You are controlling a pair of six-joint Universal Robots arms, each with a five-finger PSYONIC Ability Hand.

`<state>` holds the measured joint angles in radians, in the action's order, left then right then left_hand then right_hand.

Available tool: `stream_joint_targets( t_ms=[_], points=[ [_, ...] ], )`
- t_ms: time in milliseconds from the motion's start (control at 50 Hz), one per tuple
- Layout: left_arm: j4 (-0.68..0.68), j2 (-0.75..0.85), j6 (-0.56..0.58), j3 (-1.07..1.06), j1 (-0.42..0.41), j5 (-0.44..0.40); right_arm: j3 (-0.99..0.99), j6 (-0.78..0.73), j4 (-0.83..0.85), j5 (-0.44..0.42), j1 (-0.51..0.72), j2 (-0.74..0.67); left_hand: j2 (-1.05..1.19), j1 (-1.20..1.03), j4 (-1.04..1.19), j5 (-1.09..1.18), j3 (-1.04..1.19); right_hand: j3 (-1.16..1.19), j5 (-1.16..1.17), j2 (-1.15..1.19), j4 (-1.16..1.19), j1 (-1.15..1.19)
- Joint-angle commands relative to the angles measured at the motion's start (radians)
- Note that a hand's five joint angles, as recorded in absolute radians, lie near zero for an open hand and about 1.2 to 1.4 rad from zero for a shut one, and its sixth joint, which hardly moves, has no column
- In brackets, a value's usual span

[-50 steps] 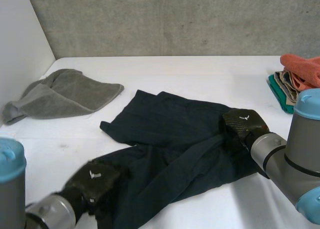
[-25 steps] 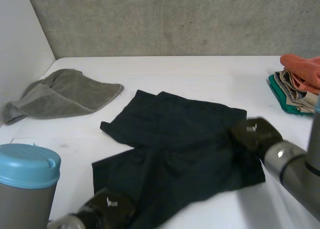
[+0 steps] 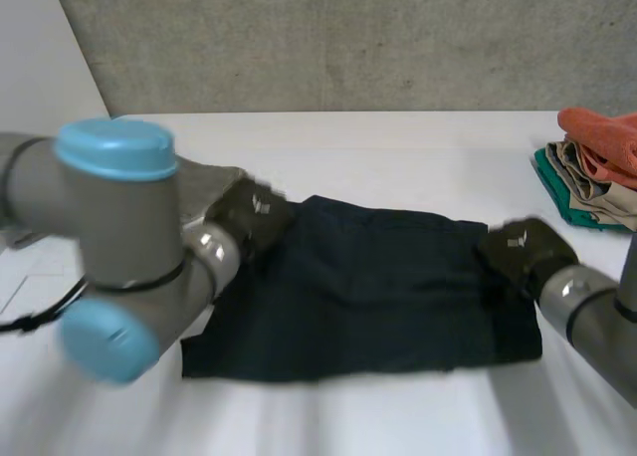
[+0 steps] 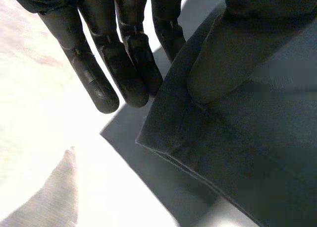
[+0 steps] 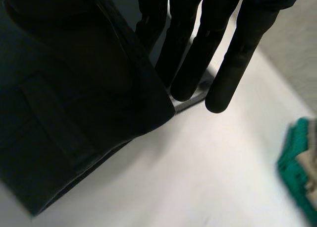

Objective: Fold the laundry.

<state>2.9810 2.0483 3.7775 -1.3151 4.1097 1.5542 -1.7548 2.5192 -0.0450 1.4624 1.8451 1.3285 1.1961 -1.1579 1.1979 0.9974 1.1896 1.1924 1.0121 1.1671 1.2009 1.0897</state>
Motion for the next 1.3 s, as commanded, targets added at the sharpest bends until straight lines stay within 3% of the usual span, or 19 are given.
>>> stream_joint_targets(
  t_ms=[20,180,200,220,260,300,420,500,600,680,820,920,1000,1040,1100,1180,1200,1300],
  points=[
    [0.211,0.286,0.007,0.342,0.007,0.069,0.135,0.070,0.215,0.056,0.013,-0.106,0.200,-0.238,0.198,0.224,0.207,0.204,0.210,0.229,0.195,0.307],
    [0.397,0.513,0.053,0.603,0.031,0.047,0.441,0.056,0.271,0.190,0.046,-0.419,0.148,-0.186,0.146,0.172,0.155,0.204,0.210,0.229,0.195,0.307],
    [0.409,0.524,0.053,0.617,0.029,0.047,0.510,0.064,0.264,0.214,0.051,-0.472,-0.259,0.221,-0.261,-0.235,-0.253,-0.522,-0.516,-0.496,-0.530,-0.419],
    [0.432,0.536,0.057,0.626,0.018,0.049,0.538,0.063,0.260,0.220,0.052,-0.494,-1.022,0.983,-1.023,-0.997,-1.015,-1.018,-1.012,-0.993,-1.026,-0.915],
    [0.452,0.538,0.054,0.625,0.003,0.052,0.573,0.058,0.260,0.236,0.054,-0.506,-0.875,0.836,-0.876,-0.850,-0.868,-1.018,-1.012,-0.993,-1.026,-0.915],
    [0.464,0.530,0.042,0.613,-0.017,0.064,0.583,0.072,0.272,0.236,0.049,-0.493,-1.022,0.983,-1.023,-0.997,-1.015,-1.018,-1.012,-0.993,-1.026,-0.915],
    [0.460,0.382,0.016,0.502,-0.025,0.138,0.546,0.156,0.257,0.236,0.039,-0.358,-1.022,0.983,-1.023,-0.997,-1.015,-1.018,-1.012,-0.993,-1.026,-0.915],
    [0.466,0.250,-0.015,0.355,-0.028,0.149,0.434,0.155,0.188,0.196,0.043,-0.232,-1.022,0.983,-1.023,-0.997,-1.015,-1.018,-1.012,-0.993,-1.026,-0.915],
    [0.460,0.080,-0.071,0.153,-0.026,0.145,0.269,0.167,-0.023,0.093,0.031,-0.100,-1.022,0.983,-1.023,-0.997,-1.015,-0.997,-0.991,-0.971,-1.005,-0.894],
    [0.460,0.006,-0.131,0.027,-0.026,0.138,0.151,0.222,-0.101,0.030,-0.013,-0.074,-1.022,0.983,-1.023,-0.997,-1.015,-0.914,-0.908,-0.888,-0.922,-0.811],
    [0.460,-0.020,-0.199,-0.073,-0.025,0.101,0.029,0.288,0.086,-0.022,-0.047,-0.086,-1.022,0.983,-1.023,-0.997,-1.015,-0.835,-0.829,-0.809,-0.843,-0.732],
    [0.460,-0.019,-0.206,-0.087,-0.023,0.089,0.032,0.291,0.217,-0.013,-0.043,-0.201,-1.022,0.983,-1.023,-0.997,-1.015,-0.773,-0.767,-0.748,-0.781,-0.670],
    [0.460,-0.017,-0.206,-0.087,-0.025,0.089,0.064,0.283,0.228,-0.007,-0.035,-0.262,-1.022,0.983,-1.023,-0.997,-1.015,-0.515,-0.510,-0.490,-0.524,-0.413],
    [0.461,-0.016,-0.208,-0.089,-0.023,0.089,0.060,0.280,0.226,0.021,-0.046,-0.259,-1.022,0.983,-1.023,-0.997,-1.015,0.200,0.206,0.225,0.191,0.302],
    [0.460,-0.017,-0.208,-0.090,-0.025,0.090,0.040,0.273,0.257,0.070,-0.046,-0.243,-1.022,0.983,-1.023,-0.997,-1.015,0.204,0.210,0.229,0.195,0.307],
    [0.460,-0.028,-0.208,-0.096,-0.025,0.090,0.017,0.222,0.278,0.101,-0.052,-0.089,-1.022,0.983,-1.023,-0.997,-1.015,0.204,0.210,0.229,0.195,0.307],
    [0.460,-0.040,-0.208,-0.101,-0.025,0.089,0.014,0.163,0.261,0.098,-0.067,-0.034,-1.022,0.983,-1.023,-0.997,-1.015,0.204,0.210,0.229,0.195,0.307],
    [0.460,-0.082,-0.208,-0.125,-0.022,0.089,0.043,-0.051,0.223,0.101,-0.098,-0.048,-1.022,0.983,-1.023,-0.997,-1.015,0.204,0.210,0.229,0.195,0.307]
  ],
)
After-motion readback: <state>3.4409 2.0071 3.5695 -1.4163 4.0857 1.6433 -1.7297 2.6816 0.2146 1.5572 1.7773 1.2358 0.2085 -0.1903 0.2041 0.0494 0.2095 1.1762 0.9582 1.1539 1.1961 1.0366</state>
